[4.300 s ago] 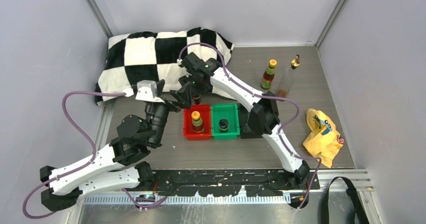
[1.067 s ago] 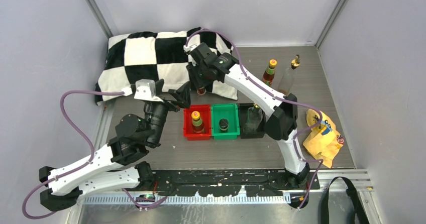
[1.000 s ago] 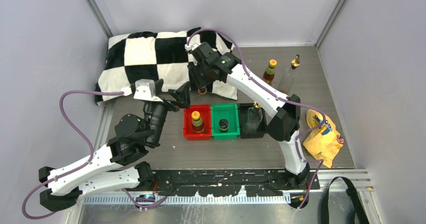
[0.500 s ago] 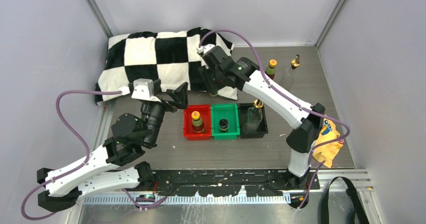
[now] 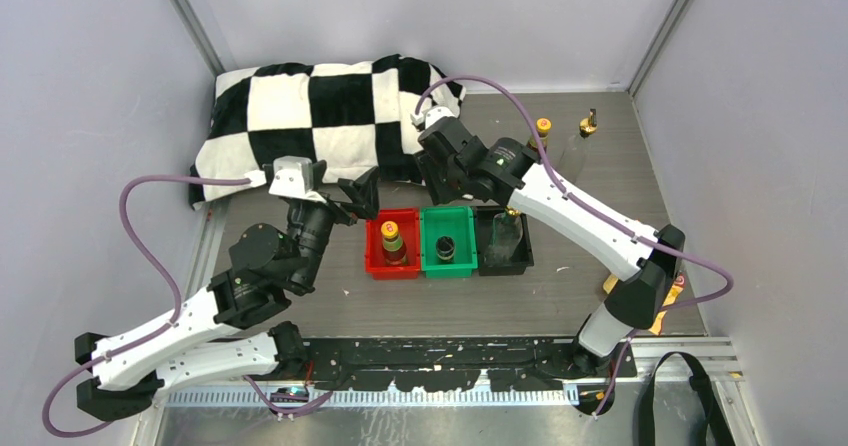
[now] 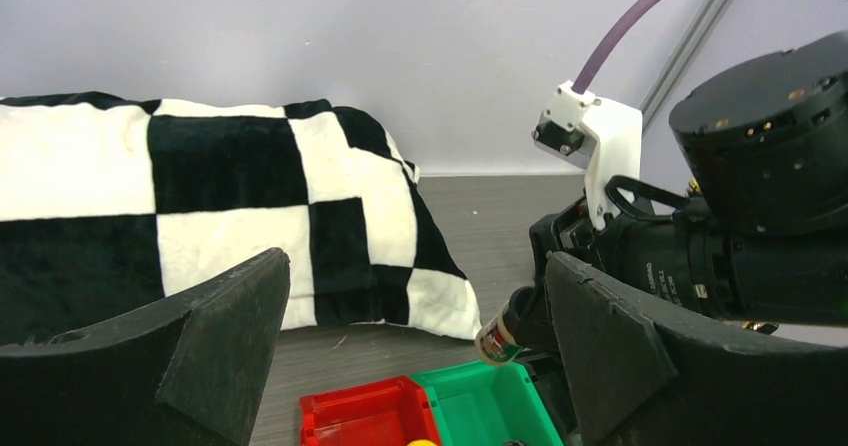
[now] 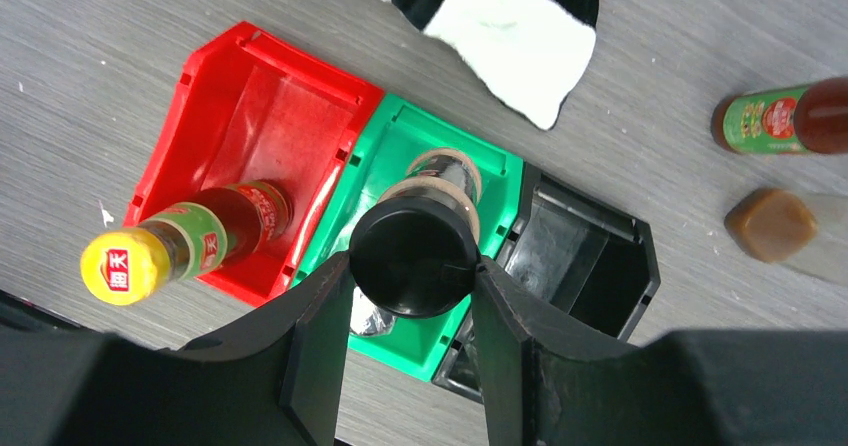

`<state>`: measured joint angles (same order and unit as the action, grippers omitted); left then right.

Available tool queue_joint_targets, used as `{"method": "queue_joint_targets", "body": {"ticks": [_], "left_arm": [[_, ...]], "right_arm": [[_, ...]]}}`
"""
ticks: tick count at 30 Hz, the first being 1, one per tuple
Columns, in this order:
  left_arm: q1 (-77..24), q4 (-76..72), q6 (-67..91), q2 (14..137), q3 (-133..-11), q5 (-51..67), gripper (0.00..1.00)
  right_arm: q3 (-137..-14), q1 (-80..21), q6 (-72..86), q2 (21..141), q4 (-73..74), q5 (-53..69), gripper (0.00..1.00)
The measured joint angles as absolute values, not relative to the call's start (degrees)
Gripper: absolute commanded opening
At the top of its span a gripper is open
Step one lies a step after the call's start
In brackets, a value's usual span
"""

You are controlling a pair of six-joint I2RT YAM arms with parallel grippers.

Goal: Organize the condiment bottles
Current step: Place the bottle in the storage box.

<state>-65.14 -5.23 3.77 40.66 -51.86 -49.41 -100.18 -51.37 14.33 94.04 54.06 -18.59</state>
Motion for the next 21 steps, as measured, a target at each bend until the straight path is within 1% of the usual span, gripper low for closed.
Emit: {"method": "queue_joint_targets", "body": {"ticks": [10, 18, 21], "left_arm": [[-65.1, -4.8, 4.5, 40.8, -51.9, -48.4, 1.00], [-65.1, -4.8, 4.9, 40.9, -51.9, -47.9, 1.00], [-65.1, -4.6, 5.4, 40.8, -51.9, -47.9, 1.00]], "right_arm": [[-92.9, -51.8, 18.8, 92.2, 52.3, -19.9, 0.01], [-92.9, -51.8, 22.0, 92.3, 52.3, -20.3, 0.01], [-95.0, -51.8, 24.1, 93.3, 52.3, -20.2, 0.01]]}}
